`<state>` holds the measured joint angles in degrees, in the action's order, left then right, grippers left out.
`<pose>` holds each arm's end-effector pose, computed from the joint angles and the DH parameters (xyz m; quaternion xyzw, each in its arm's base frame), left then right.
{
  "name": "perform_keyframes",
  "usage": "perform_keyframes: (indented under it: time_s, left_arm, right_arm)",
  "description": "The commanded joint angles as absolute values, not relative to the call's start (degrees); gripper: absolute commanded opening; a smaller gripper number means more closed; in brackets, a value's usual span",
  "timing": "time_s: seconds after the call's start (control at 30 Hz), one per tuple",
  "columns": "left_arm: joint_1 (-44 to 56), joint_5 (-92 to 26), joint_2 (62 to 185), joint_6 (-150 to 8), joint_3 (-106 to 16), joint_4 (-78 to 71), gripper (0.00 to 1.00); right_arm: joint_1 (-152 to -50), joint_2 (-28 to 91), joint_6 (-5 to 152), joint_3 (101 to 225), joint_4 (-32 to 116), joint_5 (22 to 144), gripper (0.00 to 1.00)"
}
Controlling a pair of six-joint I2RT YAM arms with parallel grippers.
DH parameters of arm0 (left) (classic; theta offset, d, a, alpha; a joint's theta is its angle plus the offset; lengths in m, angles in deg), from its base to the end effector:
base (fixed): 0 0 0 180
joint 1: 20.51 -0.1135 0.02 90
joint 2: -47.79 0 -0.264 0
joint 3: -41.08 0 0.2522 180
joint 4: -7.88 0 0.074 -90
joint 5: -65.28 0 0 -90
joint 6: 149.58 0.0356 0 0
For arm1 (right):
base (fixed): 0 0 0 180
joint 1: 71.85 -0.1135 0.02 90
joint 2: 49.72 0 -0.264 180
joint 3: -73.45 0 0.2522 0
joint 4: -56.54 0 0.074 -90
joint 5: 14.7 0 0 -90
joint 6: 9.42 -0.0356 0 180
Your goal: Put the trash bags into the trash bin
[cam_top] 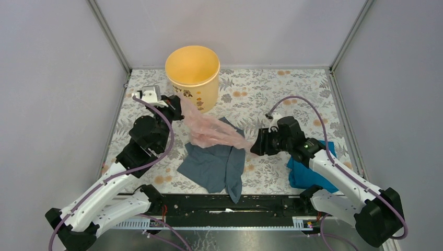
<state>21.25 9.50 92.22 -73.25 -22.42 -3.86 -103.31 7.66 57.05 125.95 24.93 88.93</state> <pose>0.1420 -0.0999 0.3939 -0.0611 0.6660 -0.1617 0.7257 0.1801 0.1200 0.2498 -0.1146 0.8808 0.3004 0.3476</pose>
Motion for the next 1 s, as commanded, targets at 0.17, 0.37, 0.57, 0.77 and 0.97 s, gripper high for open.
perform_keyframes:
  time_s: [0.17,0.37,0.57,0.77,0.97]
  left_arm:
    - [20.6,-5.4,94.2,-74.6,-23.7,0.4,0.00]
    - [20.6,-8.7,93.7,-74.3,-23.5,1.0,0.00]
    - [20.7,-14.7,92.3,-73.7,-22.2,3.6,0.00]
    - [20.6,-21.5,92.5,-73.6,-22.0,5.1,0.00]
    - [20.6,-24.1,93.3,-74.1,-22.4,5.1,0.00]
  right_arm:
    - [-103.7,7.0,49.0,126.9,30.2,95.8,0.96]
    - [-94.7,9.4,32.0,117.7,44.8,105.5,0.91]
    - [-89.2,17.5,19.8,110.1,64.1,114.6,0.87]
    - [-89.3,22.7,9.4,105.5,68.9,109.5,0.98]
    - [-92.9,28.0,2.0,103.2,72.6,108.1,1.00]
